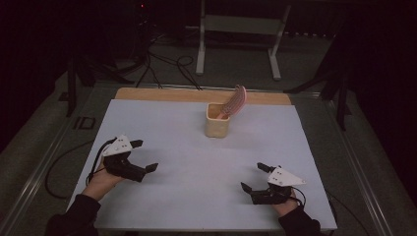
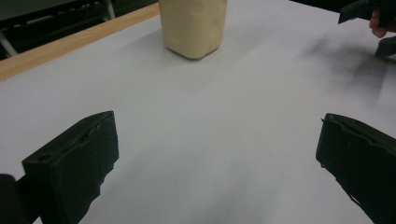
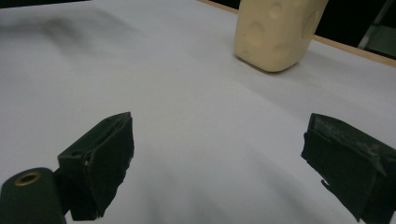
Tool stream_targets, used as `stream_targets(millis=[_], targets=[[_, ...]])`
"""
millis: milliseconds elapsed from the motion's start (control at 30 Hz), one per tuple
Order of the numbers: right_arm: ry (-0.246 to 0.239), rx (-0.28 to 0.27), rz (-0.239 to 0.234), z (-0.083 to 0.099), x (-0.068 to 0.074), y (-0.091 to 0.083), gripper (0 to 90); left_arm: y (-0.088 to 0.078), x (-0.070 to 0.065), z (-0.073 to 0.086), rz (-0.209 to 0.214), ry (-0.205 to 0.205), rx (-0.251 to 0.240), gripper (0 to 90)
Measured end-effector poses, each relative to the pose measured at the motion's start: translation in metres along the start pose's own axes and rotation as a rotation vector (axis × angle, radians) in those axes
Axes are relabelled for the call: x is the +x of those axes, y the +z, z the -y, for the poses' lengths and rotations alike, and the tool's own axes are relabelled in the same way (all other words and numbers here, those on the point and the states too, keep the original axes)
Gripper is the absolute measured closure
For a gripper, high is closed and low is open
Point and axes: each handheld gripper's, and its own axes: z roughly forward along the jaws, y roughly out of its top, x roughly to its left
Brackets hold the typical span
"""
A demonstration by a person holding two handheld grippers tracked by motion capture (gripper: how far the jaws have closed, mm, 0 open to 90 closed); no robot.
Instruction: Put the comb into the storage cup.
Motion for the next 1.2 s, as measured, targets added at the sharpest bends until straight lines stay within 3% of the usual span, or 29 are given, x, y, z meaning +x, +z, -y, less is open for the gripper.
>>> stream_targets(millis=[467,567,867,967,1000,1200], targets=[[-0.003,0.003,-0.003,0.0,0.001,0.0,8.9,-0.016,-0.018,0.036,-0.014,-0.034,0.01,0.0],[-0.006,0.008,-0.006,0.0,0.001,0.001,8.9,-0.019,-0.023,0.047,-0.01,-0.069,-0.003,0.0],[-0.006,0.01,-0.002,0.0,0.001,0.001,8.9,-0.024,-0.034,0.073,-0.033,-0.089,0.016,0.0],[-0.008,0.014,-0.004,0.0,0.001,0.002,8.9,-0.026,-0.035,0.076,-0.043,-0.09,0.019,0.0],[-0.011,0.015,-0.004,0.0,0.001,0.002,8.9,-0.027,-0.038,0.078,-0.066,-0.07,0.03,0.0],[-0.009,0.012,-0.006,0.0,0.001,0.002,8.9,-0.03,-0.04,0.085,-0.075,-0.071,0.03,0.0]])
